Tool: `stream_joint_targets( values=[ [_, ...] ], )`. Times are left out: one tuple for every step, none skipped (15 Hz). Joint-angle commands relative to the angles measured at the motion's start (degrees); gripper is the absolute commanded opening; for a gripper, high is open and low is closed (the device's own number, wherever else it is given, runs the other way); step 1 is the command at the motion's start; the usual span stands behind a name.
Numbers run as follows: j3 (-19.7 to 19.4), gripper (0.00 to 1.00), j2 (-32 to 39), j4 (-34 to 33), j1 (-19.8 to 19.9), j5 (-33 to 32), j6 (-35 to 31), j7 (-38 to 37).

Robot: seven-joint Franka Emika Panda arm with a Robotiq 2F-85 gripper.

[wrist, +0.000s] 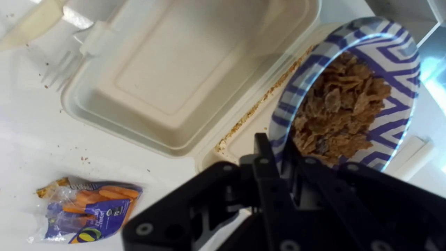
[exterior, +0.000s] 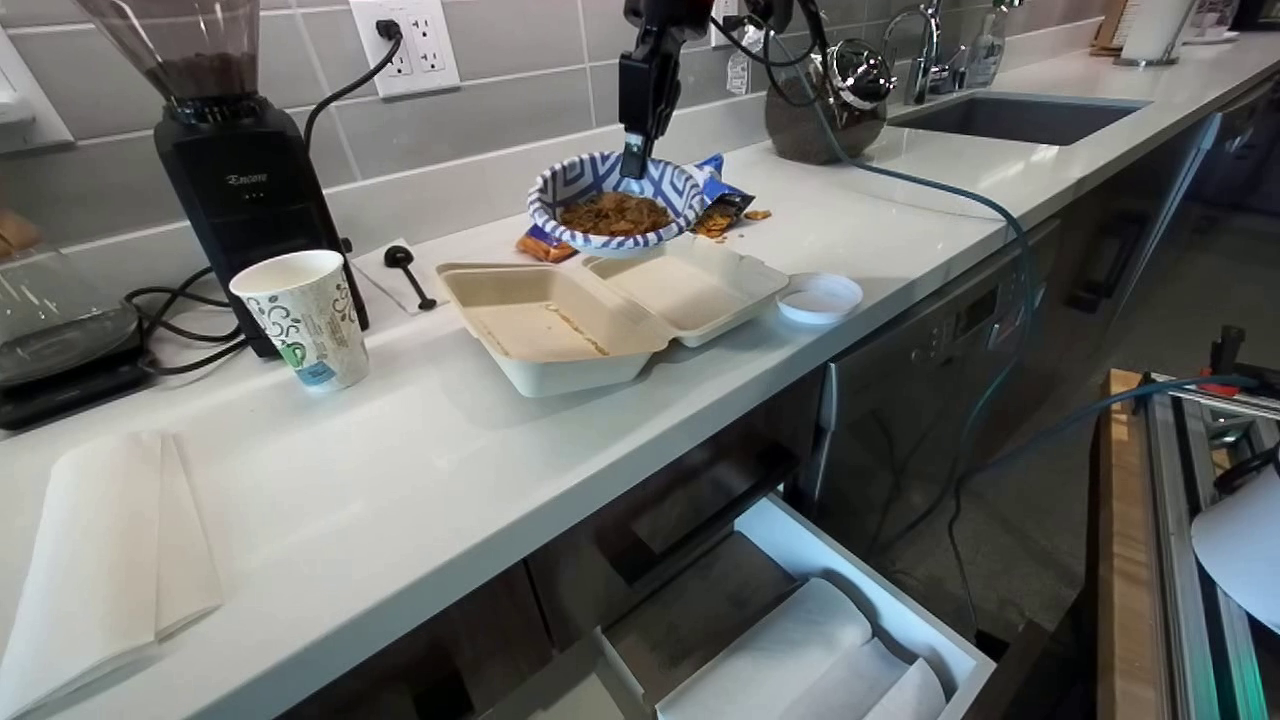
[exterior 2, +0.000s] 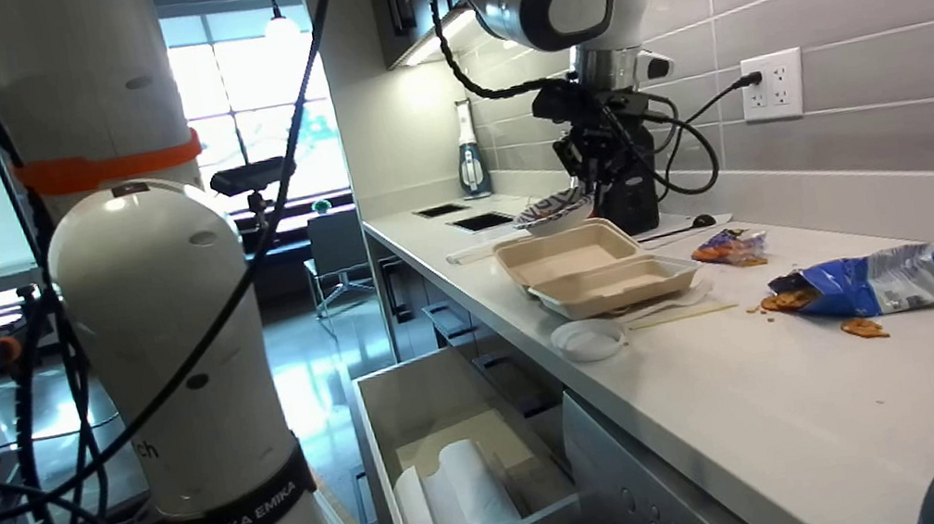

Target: Pour the contents in the bowl into the carton box

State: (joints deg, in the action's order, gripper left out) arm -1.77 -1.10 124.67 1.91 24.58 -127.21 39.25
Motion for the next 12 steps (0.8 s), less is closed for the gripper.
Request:
stream_joint_targets(
  values=[
    [0.76, 0.03, -0.8, 1.69, -1.18, 3.24, -5.21, 3.05],
    [0.99, 0.03, -0.91, 1.86, -1.46, 4.05, -6.33, 3.79],
    [1.23, 0.03, -1.02, 2.13, -1.77, 4.7, -7.74, 4.66],
    [1.47, 0.03, -1.06, 2.36, -2.06, 5.18, -9.15, 5.4],
    [1.79, 0.03, -1.21, 2.8, -2.38, 5.76, -11.43, 6.51],
    [2.05, 0.03, -1.28, 3.1, -2.63, 6.41, -13.13, 7.57],
    [2.25, 0.03, -1.31, 3.31, -2.89, 7.21, -14.49, 8.66],
    [2.44, 0.03, -1.36, 3.65, -3.19, 8.01, -16.11, 9.77],
    [2.61, 0.03, -1.26, 3.8, -3.46, 9.05, -17.44, 10.83],
    [2.77, 0.03, -1.2, 3.98, -3.7, 9.93, -18.51, 11.91],
    [2.96, 0.03, -1.12, 4.07, -3.9, 10.84, -19.6, 12.94],
    [3.14, 0.03, -1.12, 4.11, -4.08, 12.02, -20.65, 13.98]
  ],
)
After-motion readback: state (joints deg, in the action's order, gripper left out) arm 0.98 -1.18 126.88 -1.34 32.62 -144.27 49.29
